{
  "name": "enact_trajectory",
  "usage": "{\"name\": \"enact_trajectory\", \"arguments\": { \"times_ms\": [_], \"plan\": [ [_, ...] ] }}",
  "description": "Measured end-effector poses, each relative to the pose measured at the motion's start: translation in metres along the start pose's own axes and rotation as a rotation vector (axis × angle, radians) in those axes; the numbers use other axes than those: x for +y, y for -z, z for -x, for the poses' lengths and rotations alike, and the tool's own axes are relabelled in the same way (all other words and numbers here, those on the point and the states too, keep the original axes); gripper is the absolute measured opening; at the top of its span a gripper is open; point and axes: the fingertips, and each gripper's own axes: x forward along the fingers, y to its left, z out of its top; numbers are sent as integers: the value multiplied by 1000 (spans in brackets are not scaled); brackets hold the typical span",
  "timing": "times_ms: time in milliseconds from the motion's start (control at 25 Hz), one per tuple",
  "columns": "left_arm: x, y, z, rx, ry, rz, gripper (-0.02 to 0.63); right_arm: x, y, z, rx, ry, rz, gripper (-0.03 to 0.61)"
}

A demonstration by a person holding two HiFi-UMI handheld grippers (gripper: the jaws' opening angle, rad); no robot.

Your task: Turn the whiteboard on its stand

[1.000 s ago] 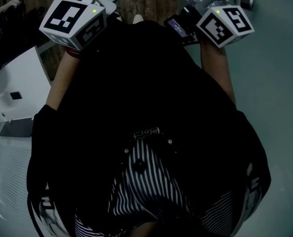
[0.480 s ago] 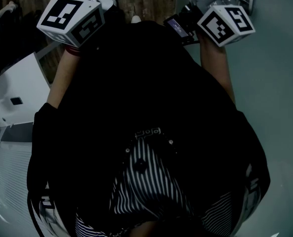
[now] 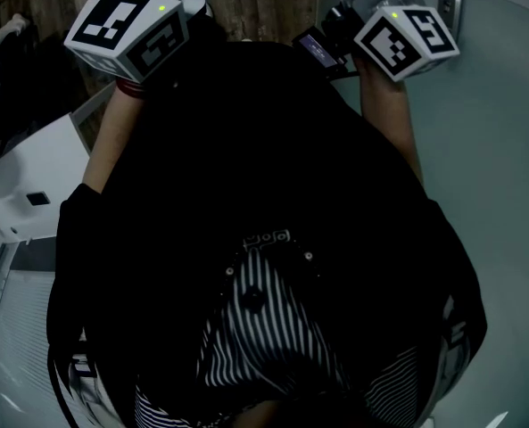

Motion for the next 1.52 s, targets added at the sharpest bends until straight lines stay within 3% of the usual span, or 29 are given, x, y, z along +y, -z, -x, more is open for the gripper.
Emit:
{"name": "enact_trajectory", "arguments": {
  "times_ms": [680, 1160, 1520],
  "plan": [
    [-7, 7, -21, 6, 84, -65, -2, -4, -7, 8, -48, 75, 52, 1],
    [-11, 13, -26, 39, 137, -107, -2, -12, -6, 12, -71, 106, 34, 0],
    [-13, 20, -28, 38, 169, -101, -3, -16, 4, 6, -33, 124, 50, 0]
  ]
}}
